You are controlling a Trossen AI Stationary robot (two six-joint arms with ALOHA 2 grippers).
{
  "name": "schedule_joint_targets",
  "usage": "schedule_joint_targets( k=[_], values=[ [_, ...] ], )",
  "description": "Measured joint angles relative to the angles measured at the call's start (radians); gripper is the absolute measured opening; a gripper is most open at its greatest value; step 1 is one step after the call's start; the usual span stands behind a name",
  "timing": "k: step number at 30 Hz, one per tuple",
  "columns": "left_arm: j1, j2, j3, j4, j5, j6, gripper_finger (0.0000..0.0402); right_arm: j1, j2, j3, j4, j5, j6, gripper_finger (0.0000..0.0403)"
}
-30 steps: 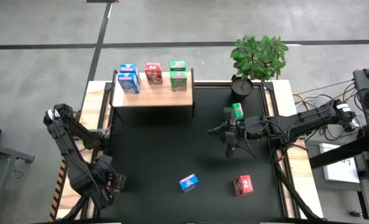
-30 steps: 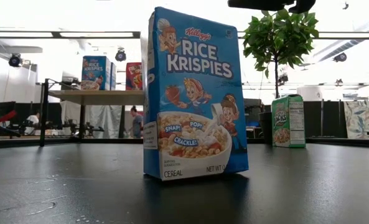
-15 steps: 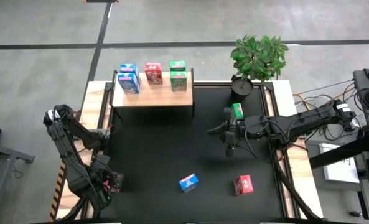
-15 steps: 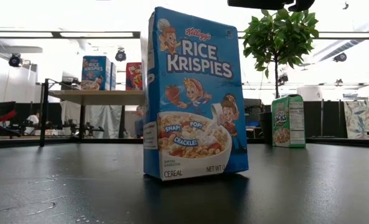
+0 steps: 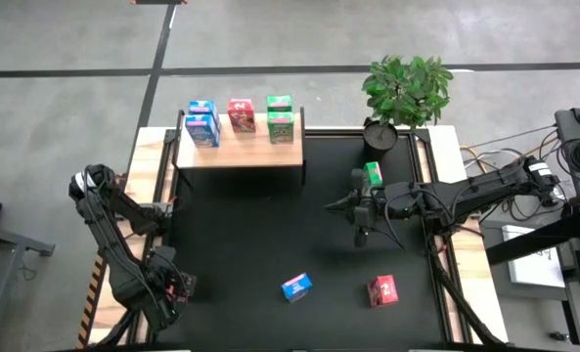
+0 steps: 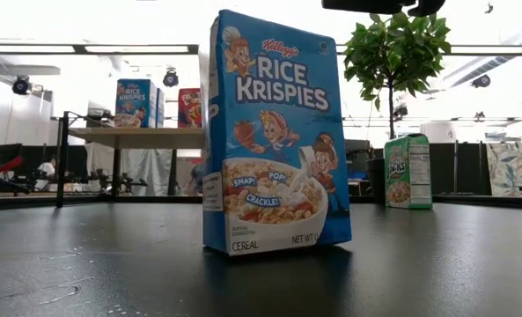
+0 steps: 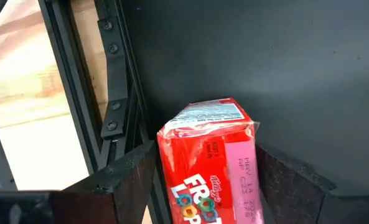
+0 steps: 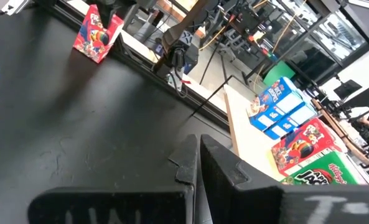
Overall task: Stack cereal on shelf
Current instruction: Put the left red cereal box on the shelf aligned with the other red cereal box
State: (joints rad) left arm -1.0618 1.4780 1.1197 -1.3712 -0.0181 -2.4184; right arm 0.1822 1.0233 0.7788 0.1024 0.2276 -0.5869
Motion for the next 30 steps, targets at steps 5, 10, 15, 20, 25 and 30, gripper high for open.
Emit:
schedule_joint_targets(
  k=[5,10,15,20,25,30],
  values=[
    [0.000,0.000,-0.001,0.001,0.000,0.000,0.0241,0.000,0.000,0.000,0.000,0.000,-0.007,0.0009],
    [0.000,0.000,-0.001,0.002,-0.001,0.000,0.0220,0.000,0.000,0.000,0.000,0.000,-0.013,0.0009],
    [0.000,0.000,-0.001,0.003,-0.001,0.000,0.0198,0.000,0.000,0.000,0.000,0.000,-0.014,0.0009],
    [0.000,0.000,-0.001,0.003,-0.002,0.000,0.0186,0.000,0.000,0.000,0.000,0.000,-0.015,0.0009],
    [0.005,-0.001,0.010,-0.001,-0.013,0.019,0.0184,0.000,0.000,0.000,0.000,0.000,-0.010,0.0009],
    [0.049,-0.002,0.066,-0.047,-0.124,0.103,0.0184,0.000,0.000,0.000,0.000,0.000,-0.013,0.0009]
  ],
)
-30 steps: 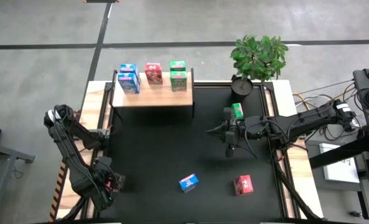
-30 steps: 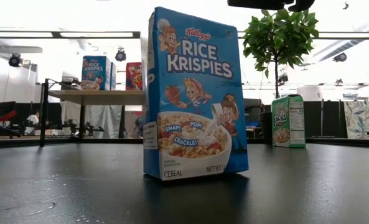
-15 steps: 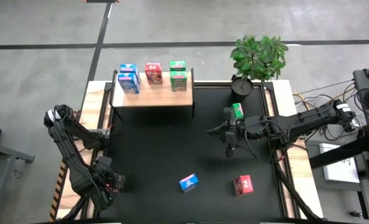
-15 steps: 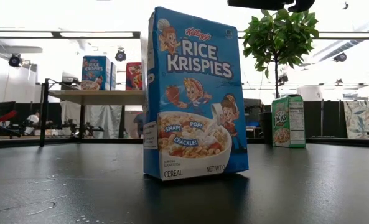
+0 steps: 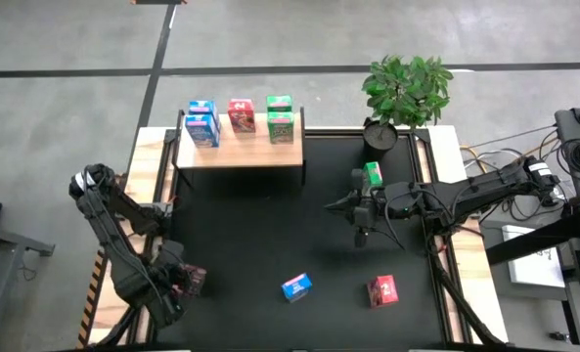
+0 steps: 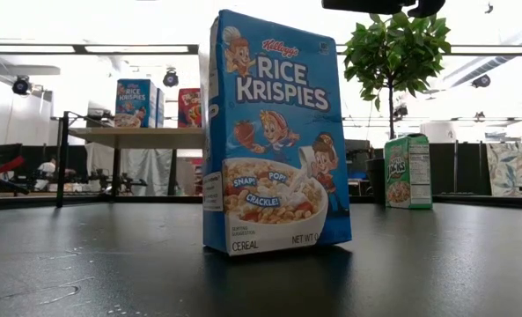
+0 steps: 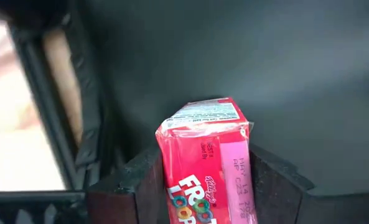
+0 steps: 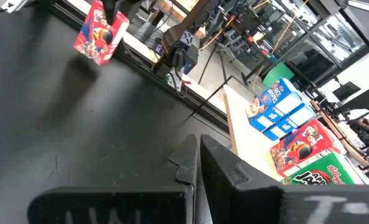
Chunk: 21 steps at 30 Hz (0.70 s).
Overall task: Stack cereal on shelf
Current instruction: Put the left red cereal box on the shelf aligned with the other red cereal box
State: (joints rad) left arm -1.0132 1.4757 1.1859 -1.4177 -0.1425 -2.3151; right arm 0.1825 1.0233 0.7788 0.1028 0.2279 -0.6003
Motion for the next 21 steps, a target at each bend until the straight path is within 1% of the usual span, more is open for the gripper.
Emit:
schedule_joint_targets(
  k=[6,10,13,16,21],
  values=[
    [0.100,-0.001,0.090,-0.033,-0.164,0.211,0.0184,0.000,0.000,0.000,0.000,0.000,-0.002,0.0009],
    [0.188,-0.001,0.145,-0.031,-0.247,0.402,0.0184,0.000,0.000,0.000,0.000,0.000,-0.006,0.0009],
    [0.254,0.000,0.186,-0.026,-0.283,0.558,0.0184,0.000,0.000,0.000,0.000,0.000,-0.006,0.0009],
    [0.319,0.006,0.236,-0.019,-0.296,0.725,0.0184,0.000,0.000,0.000,0.000,0.000,-0.007,0.0009],
    [0.419,0.011,0.346,-0.018,-0.340,1.019,0.0183,0.000,0.000,0.000,0.000,0.000,-0.011,0.0009]
  ],
)
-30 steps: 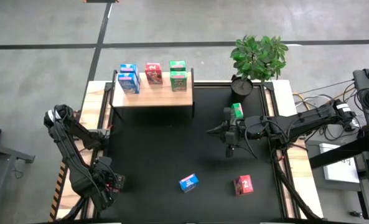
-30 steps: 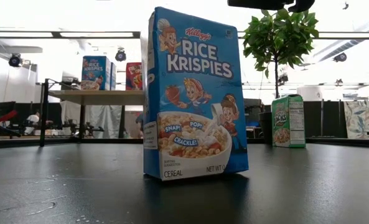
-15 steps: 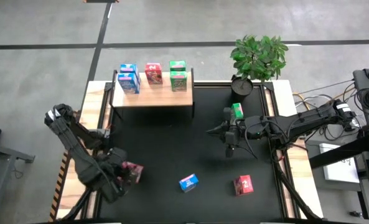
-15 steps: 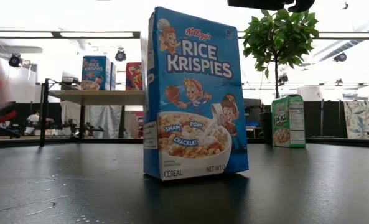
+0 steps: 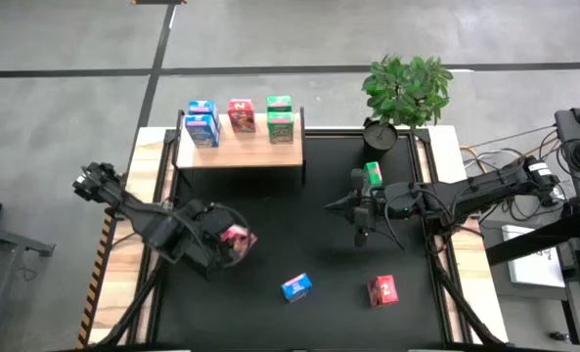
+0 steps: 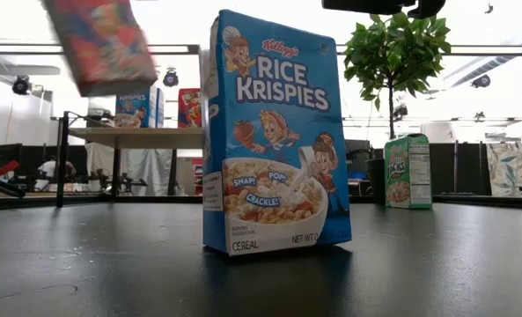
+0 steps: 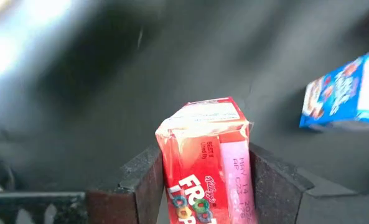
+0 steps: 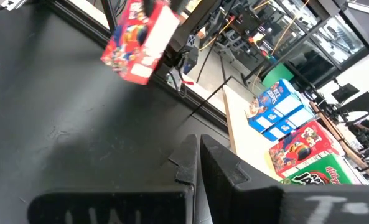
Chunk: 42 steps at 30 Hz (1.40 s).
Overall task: Stack cereal on shelf
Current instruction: Put the left red cereal box on the shelf aligned with the other red cereal box
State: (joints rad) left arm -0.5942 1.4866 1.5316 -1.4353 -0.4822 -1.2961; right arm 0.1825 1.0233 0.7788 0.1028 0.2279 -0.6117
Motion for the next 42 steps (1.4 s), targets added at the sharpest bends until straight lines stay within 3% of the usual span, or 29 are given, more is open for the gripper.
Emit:
schedule_joint_targets(
  k=[11,21,26,33,38,42],
  values=[
    [0.173,0.001,0.245,0.001,-0.149,0.551,0.0183,0.000,0.000,0.000,-0.001,0.000,0.013,0.0009],
    [0.356,0.001,0.320,0.068,-0.225,1.036,0.0183,0.000,0.000,0.000,-0.002,0.000,0.043,0.0009],
    [0.496,0.001,0.319,0.080,-0.076,1.273,0.0183,0.000,0.000,0.000,-0.022,0.000,0.052,0.0009],
    [0.776,0.002,0.312,0.082,0.148,1.582,0.0183,0.000,0.000,0.000,-0.021,0.000,0.069,0.0009],
    [0.966,0.002,0.302,0.152,0.285,1.704,0.0183,0.000,0.000,0.000,-0.020,0.000,0.077,0.0009],
    [1.051,0.009,0.289,0.184,0.316,1.753,0.0183,0.000,0.000,0.000,-0.024,0.000,0.080,0.0009]
  ],
)
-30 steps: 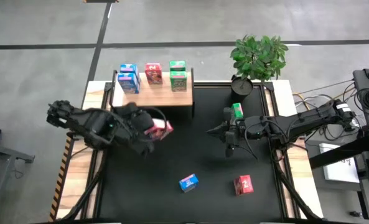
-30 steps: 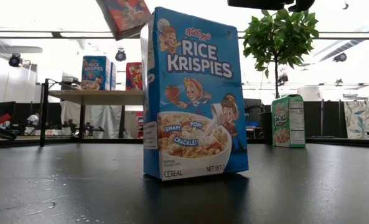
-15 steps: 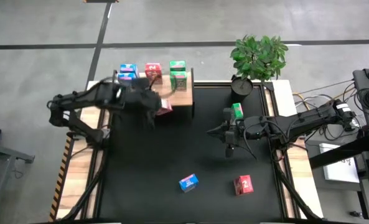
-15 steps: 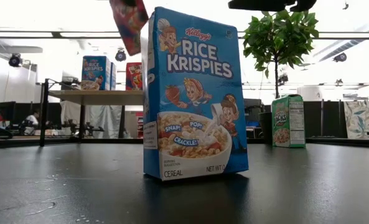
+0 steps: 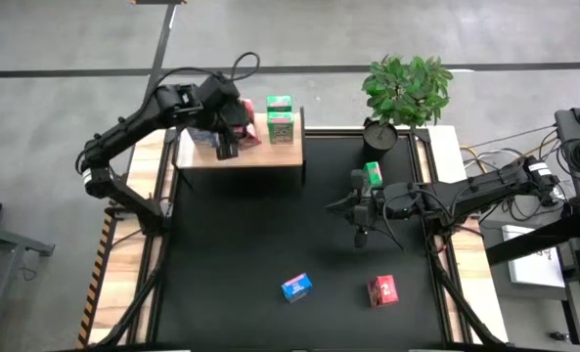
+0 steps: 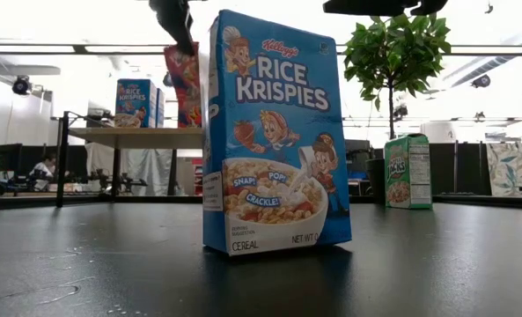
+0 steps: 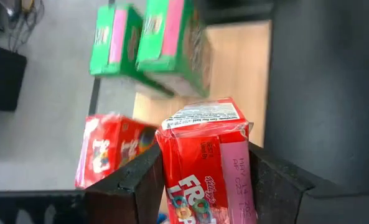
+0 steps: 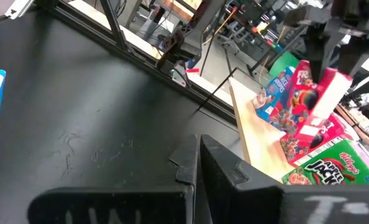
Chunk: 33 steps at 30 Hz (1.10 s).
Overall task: Stack cereal on shelf
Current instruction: Put the left red cereal box on the shelf aligned with the other red cereal box
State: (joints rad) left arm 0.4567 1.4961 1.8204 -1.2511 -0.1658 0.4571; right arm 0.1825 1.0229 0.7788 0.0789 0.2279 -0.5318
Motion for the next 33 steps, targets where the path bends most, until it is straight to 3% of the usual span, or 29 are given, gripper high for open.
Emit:
schedule_joint_targets(
  k=[9,20,33],
  values=[
    [0.042,0.085,-0.002,-0.029,0.022,0.058,0.0183,0.000,0.000,0.000,-0.017,0.000,0.008,0.0009],
    [0.050,0.155,-0.002,-0.029,-0.034,0.069,0.0186,0.000,0.000,0.000,-0.021,0.000,0.008,0.0009],
    [0.056,0.165,-0.001,-0.024,-0.035,0.082,0.0239,0.000,0.000,0.000,-0.022,0.000,0.008,0.0009]
  ],
)
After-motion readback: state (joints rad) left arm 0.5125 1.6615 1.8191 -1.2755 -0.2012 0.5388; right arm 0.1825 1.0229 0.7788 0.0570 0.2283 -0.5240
